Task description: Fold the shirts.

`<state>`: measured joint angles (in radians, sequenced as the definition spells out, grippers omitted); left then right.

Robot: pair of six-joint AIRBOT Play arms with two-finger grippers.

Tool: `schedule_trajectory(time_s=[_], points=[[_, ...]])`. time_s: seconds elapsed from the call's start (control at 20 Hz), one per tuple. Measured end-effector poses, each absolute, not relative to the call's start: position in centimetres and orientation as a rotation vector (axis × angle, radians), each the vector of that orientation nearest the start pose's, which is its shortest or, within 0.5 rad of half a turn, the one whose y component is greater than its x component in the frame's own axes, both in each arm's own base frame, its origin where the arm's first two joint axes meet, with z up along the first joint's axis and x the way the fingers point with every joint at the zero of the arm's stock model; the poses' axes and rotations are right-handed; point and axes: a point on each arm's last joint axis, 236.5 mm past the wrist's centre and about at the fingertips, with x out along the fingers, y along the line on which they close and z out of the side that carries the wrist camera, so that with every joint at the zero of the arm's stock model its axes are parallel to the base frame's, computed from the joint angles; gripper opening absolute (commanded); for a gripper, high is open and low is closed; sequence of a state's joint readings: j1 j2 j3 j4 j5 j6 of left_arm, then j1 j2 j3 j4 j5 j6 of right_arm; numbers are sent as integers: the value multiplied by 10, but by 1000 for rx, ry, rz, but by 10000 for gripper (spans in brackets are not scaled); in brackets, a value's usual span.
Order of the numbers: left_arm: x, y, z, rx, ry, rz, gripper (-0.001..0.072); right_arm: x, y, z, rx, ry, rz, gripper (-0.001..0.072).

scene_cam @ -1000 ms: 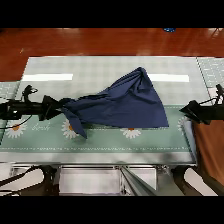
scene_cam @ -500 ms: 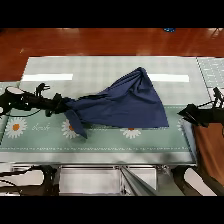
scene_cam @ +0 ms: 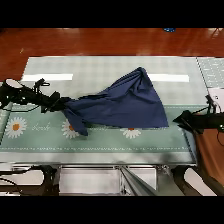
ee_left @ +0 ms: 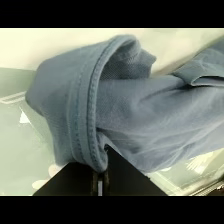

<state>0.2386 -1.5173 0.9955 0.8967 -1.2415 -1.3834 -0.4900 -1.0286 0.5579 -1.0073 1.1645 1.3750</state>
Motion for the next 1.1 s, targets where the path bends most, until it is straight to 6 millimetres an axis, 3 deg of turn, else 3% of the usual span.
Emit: schedule_trajectory(time_s=[0.25, 0.55, 0.6, 0.7, 0.75, 0.8, 0.95, 1.1], points=[[343, -60, -78, -757, 1550, -247, 21, 235, 19, -89, 882, 1445, 25, 407], [344, -65, -77, -755, 1547, -260, 21, 255, 51, -104, 947, 1451, 99, 406], [344, -65, -77, -753, 1546, -261, 21, 263, 56, -107, 942, 1444, 108, 375], [344, -67, -77, -752, 1547, -265, 21, 284, 61, -110, 922, 1405, 110, 204], [344, -68, -77, -750, 1548, -266, 21, 295, 63, -111, 908, 1386, 113, 70], [344, -68, -77, -750, 1548, -267, 21, 306, 65, -111, 891, 1367, 116, 25], [349, -68, -72, -743, 1535, -274, 21, 339, 75, -94, 829, 1312, 183, 25], [376, -62, -36, -748, 1430, -304, 21, 378, 81, -46, 771, 1232, 286, 24]])
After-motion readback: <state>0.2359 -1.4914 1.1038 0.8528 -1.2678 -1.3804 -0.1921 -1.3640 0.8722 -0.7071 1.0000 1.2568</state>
